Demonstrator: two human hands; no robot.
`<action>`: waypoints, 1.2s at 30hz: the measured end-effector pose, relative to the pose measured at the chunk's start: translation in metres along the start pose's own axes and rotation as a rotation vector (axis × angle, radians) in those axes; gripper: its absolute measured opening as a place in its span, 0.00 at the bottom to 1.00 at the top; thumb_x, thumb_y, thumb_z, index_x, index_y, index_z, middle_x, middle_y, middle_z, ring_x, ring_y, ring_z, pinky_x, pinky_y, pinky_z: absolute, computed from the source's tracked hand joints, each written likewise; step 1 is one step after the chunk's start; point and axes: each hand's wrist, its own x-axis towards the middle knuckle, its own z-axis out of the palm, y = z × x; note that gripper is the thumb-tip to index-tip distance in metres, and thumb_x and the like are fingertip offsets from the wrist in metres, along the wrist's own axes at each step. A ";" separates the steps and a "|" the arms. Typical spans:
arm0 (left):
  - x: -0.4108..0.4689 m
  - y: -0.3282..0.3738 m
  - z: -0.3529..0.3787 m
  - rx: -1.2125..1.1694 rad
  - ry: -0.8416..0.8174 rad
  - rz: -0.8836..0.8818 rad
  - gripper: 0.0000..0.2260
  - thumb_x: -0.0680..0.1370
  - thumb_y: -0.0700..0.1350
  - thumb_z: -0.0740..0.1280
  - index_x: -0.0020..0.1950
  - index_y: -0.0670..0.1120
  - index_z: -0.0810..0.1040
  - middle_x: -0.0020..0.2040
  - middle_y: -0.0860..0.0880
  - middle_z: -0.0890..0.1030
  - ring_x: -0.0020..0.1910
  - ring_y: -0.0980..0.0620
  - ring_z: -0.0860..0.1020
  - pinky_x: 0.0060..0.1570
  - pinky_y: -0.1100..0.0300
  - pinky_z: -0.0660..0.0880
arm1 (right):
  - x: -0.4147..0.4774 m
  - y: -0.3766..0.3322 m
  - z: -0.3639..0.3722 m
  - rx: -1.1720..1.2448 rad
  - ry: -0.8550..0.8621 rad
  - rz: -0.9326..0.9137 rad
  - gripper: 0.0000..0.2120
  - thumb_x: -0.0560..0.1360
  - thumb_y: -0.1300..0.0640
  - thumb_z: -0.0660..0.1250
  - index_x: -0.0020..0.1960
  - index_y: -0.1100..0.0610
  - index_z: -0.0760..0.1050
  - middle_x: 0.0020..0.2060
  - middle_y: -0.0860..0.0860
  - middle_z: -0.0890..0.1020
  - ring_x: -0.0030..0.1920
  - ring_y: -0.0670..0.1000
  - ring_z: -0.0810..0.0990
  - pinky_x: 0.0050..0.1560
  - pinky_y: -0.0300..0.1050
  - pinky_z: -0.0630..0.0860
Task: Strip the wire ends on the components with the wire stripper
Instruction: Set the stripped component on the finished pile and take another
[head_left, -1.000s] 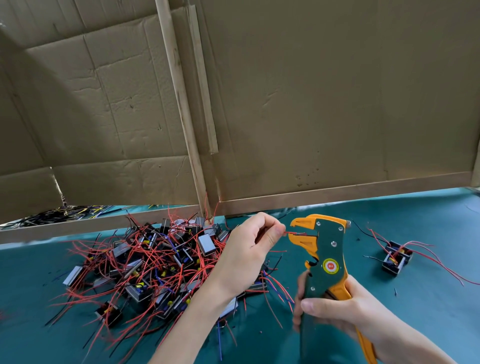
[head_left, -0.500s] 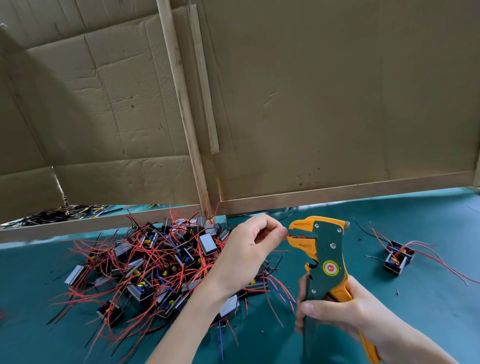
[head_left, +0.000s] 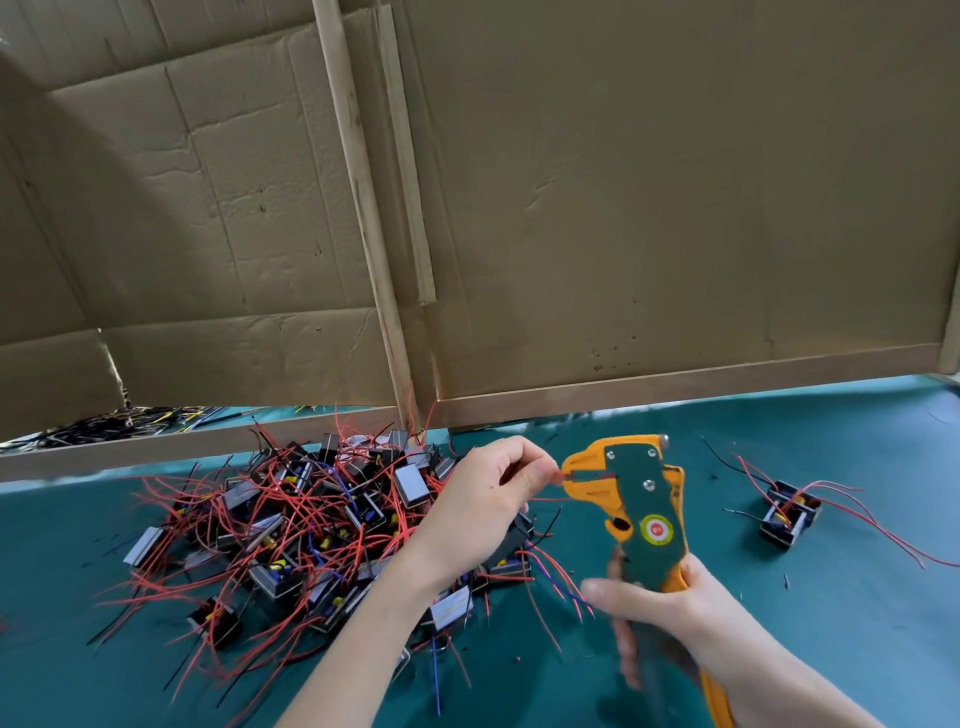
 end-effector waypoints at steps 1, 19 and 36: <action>0.001 -0.001 0.001 0.035 0.036 -0.010 0.09 0.80 0.48 0.63 0.42 0.53 0.78 0.31 0.59 0.73 0.33 0.61 0.69 0.38 0.66 0.66 | 0.000 -0.001 -0.001 0.074 -0.072 0.034 0.16 0.54 0.52 0.83 0.33 0.57 0.79 0.28 0.63 0.77 0.27 0.59 0.78 0.31 0.49 0.77; 0.113 0.055 0.145 -0.385 0.130 -0.250 0.04 0.79 0.35 0.61 0.47 0.43 0.71 0.48 0.37 0.80 0.40 0.47 0.76 0.52 0.47 0.77 | 0.012 0.002 -0.020 0.583 0.069 0.329 0.12 0.53 0.69 0.72 0.36 0.68 0.78 0.31 0.62 0.81 0.28 0.58 0.82 0.28 0.49 0.81; 0.048 -0.048 0.006 0.385 0.111 -0.227 0.16 0.81 0.35 0.57 0.65 0.45 0.75 0.63 0.47 0.78 0.63 0.51 0.75 0.62 0.60 0.69 | 0.027 -0.006 -0.087 0.647 0.399 0.223 0.07 0.69 0.68 0.65 0.47 0.68 0.77 0.39 0.62 0.81 0.34 0.60 0.85 0.31 0.55 0.82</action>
